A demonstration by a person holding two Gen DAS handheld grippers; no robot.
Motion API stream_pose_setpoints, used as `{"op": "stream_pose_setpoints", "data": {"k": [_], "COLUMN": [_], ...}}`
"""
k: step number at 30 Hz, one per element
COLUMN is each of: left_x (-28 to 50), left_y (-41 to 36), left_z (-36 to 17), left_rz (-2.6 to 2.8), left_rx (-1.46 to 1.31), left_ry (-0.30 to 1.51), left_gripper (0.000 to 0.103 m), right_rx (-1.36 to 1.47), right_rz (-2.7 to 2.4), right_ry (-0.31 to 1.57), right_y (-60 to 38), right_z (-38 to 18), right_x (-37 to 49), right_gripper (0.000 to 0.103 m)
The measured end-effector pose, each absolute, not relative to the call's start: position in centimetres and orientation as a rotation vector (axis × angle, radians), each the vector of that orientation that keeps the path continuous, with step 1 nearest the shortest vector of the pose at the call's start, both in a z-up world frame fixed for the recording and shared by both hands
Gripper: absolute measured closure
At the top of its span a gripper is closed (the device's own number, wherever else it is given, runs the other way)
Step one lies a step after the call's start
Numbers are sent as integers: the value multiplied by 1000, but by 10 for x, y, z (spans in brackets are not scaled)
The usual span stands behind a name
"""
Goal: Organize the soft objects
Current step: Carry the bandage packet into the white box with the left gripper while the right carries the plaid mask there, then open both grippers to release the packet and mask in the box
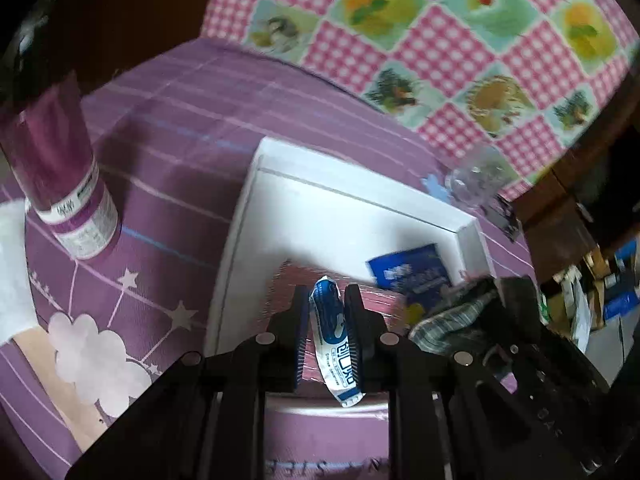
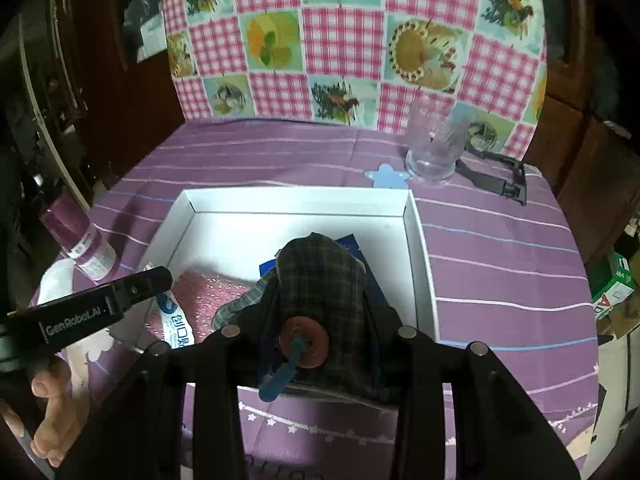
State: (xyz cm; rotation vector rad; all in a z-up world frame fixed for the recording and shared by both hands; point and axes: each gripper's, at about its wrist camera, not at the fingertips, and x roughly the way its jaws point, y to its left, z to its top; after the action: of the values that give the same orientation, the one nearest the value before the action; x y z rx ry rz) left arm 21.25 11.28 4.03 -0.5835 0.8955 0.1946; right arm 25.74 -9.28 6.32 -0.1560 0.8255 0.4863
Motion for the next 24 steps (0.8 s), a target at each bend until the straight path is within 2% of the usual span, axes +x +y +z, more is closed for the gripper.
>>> {"op": "stream_pose_setpoints", "data": {"k": [3, 7, 9, 10, 11, 13, 14, 16, 24], "left_x": [215, 216, 214, 214, 213, 209, 207, 205, 197], "left_y": [116, 115, 117, 118, 119, 117, 115, 108, 77], "left_z": [27, 20, 23, 25, 27, 34, 38, 48, 80], "left_rz": [212, 253, 247, 230, 217, 201, 198, 196, 185], "left_rx": [-615, -619, -649, -661, -669, -677, -671, -620, -411], "left_ry": [898, 901, 896, 897, 893, 861, 843, 824, 755], "left_gripper": [86, 86, 81, 70, 52, 31, 28, 28, 27], "right_rx": [-127, 35, 96, 120, 161, 219, 242, 265, 107], "right_rz": [483, 492, 508, 513, 519, 515, 514, 524, 507], "right_ry": [892, 966, 998, 1003, 996, 962, 934, 884, 785], "right_y": [-93, -110, -117, -120, -125, -133, -135, -140, -145], "right_z": [51, 42, 40, 41, 44, 51, 56, 67, 98], "right_x": [267, 279, 282, 281, 281, 278, 276, 269, 232], "right_gripper": [63, 57, 53, 52, 51, 46, 44, 38, 37]}}
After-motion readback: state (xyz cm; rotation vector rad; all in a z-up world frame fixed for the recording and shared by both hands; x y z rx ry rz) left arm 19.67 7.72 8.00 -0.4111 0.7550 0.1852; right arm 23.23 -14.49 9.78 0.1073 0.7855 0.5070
